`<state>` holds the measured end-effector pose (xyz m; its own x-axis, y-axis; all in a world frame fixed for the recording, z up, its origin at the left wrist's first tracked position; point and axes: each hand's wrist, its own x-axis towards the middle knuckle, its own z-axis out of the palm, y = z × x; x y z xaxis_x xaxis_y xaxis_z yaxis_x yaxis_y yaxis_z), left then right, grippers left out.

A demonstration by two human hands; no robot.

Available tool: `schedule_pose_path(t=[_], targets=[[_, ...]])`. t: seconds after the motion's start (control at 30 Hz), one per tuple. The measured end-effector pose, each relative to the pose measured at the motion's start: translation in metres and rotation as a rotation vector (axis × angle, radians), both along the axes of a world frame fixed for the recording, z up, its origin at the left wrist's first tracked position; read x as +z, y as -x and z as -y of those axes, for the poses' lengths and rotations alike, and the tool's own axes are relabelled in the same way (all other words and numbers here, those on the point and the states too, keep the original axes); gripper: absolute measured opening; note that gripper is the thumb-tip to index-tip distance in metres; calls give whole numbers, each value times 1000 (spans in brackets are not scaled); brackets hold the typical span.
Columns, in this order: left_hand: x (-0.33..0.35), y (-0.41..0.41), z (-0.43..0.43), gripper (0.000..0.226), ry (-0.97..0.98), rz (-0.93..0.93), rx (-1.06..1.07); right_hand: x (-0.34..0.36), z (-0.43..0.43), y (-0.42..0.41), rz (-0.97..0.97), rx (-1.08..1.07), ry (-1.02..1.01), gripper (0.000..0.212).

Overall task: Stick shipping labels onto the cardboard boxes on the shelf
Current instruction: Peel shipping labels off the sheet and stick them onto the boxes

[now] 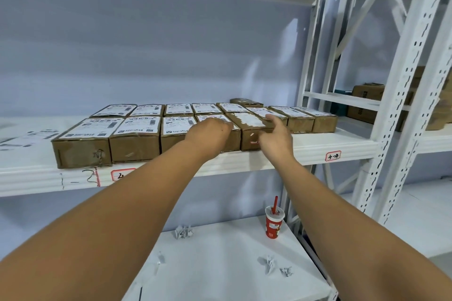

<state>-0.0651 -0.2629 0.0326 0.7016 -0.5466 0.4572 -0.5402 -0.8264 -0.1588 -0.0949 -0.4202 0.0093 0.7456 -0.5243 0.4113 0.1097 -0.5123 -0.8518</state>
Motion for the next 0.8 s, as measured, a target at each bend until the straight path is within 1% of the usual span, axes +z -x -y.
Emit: schedule_pose_path(t=[0.1,0.2,0.3,0.37,0.53,0.6,0.67,0.73,0.8], targets=[[4,8,-1,30,44,10,5,12,-14,5,103,-117,120,47],[15,19,-14,35,155,58,8,25,-37,6,199,-99,231,39],[31,25,-40,32,255,178,27,38,-70,3,280,22,264,32],[40,28,-64,30,372,242,46,45,-97,4,331,127,281,29],[38,29,-144,24,649,306,141,56,-178,6,408,360,349,23],[35,26,-181,22,711,319,194,59,-213,1,399,451,457,20],[31,20,-218,21,739,330,272,61,-249,-6,323,533,629,21],[24,15,-254,21,728,322,376,63,-281,-10,240,573,781,25],[17,8,-286,21,697,250,475,66,-309,-13,210,598,850,25]])
